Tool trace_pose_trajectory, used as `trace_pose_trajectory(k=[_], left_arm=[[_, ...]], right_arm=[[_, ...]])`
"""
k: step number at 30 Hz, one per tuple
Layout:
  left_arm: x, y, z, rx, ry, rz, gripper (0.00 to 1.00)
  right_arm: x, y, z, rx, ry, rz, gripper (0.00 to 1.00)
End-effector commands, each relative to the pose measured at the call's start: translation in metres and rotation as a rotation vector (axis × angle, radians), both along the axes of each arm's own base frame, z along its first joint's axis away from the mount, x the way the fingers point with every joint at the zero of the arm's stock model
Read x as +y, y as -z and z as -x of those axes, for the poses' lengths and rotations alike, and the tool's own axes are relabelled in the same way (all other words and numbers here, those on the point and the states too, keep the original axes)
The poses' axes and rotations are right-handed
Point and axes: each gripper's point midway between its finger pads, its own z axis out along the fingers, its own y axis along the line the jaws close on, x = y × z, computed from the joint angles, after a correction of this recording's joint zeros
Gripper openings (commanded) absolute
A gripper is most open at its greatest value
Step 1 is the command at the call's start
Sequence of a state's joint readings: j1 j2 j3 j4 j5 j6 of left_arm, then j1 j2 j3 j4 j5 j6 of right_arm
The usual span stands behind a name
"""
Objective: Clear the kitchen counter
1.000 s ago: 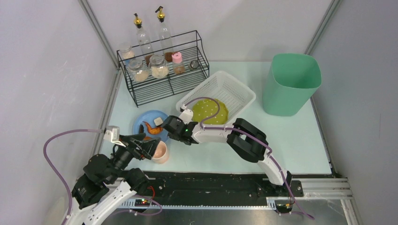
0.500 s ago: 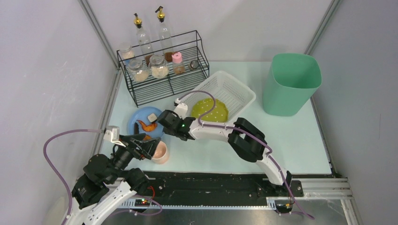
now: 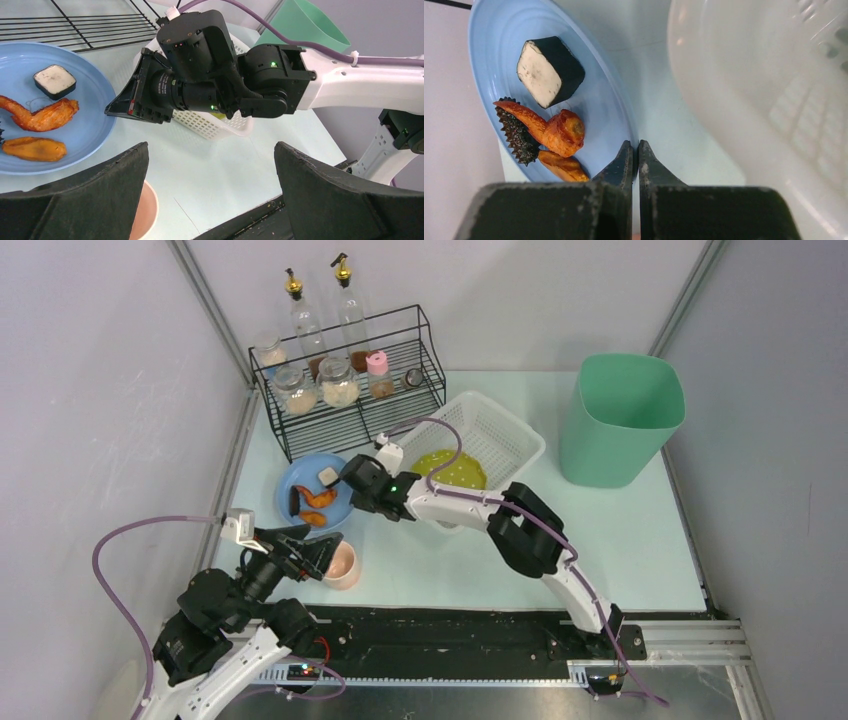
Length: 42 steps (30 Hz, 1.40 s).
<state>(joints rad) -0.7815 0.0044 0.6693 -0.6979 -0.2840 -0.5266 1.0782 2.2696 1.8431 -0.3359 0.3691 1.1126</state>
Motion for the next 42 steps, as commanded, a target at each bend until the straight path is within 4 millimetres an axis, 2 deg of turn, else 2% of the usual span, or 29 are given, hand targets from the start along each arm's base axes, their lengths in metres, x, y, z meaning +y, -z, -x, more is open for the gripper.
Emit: trace_pose_trajectory(k=[1,9,12,13,14,15,20,26,32,33,37,38,39,40,42], left_arm=[[0.018,-0.024,0.017,-0.114,-0.008,0.131,0.98],[0.018,-0.024,0.017,-0.113,-0.008,0.130,0.98],[0.018,-0.024,0.017,-0.111,-0.007,0.128,0.98],[0.018,-0.023,0.017,-0.111,-0.006,0.128,0.98],[0.018,-0.023,0.016,-0.110,-0.007,0.127,0.98],[0.018,-0.023,0.016,-0.110,-0.007,0.127,0.98],[0.018,-0.024,0.017,-0.112,-0.007,0.128,0.98],[0.018,-0.024,0.017,-0.113,-0.007,0.130,0.98],[0.018,-0.024,0.017,-0.115,-0.003,0.131,0.98],[0.018,-0.024,0.018,-0.116,-0.004,0.133,0.98],[0.018,-0.025,0.018,-0.119,-0.001,0.135,0.98],[0.018,-0.025,0.018,-0.118,0.000,0.135,0.98],[0.018,-0.025,0.018,-0.119,0.001,0.135,0.98],[0.018,-0.024,0.018,-0.118,0.001,0.134,0.98],[0.017,-0.024,0.018,-0.119,0.003,0.133,0.98]], right_arm=[[0.007,-0.075,-0.023,-0.091,-0.011,-0.137,0.00],[-0.030,-0.113,-0.029,-0.138,-0.038,-0.134,0.00],[-0.043,-0.113,-0.027,-0.132,-0.044,-0.123,0.00],[-0.048,-0.121,-0.030,-0.141,-0.041,-0.130,0.00],[-0.052,-0.118,-0.029,-0.132,-0.046,-0.127,0.00],[-0.057,-0.125,-0.031,-0.139,-0.044,-0.134,0.00],[-0.084,-0.136,-0.033,-0.136,-0.057,-0.117,0.00],[-0.139,-0.176,-0.046,-0.191,-0.042,-0.107,0.00],[-0.190,-0.202,-0.051,-0.206,-0.044,-0.066,0.00],[-0.197,-0.201,-0.049,-0.189,-0.050,-0.054,0.00],[-0.240,-0.223,-0.054,-0.205,-0.004,-0.028,0.00],[-0.253,-0.234,-0.058,-0.222,0.016,-0.032,0.00],[-0.268,-0.236,-0.061,-0.217,0.043,-0.021,0.00],[-0.275,-0.249,-0.060,-0.239,0.051,-0.027,0.00],[-0.297,-0.262,-0.062,-0.253,0.083,-0.018,0.00]])
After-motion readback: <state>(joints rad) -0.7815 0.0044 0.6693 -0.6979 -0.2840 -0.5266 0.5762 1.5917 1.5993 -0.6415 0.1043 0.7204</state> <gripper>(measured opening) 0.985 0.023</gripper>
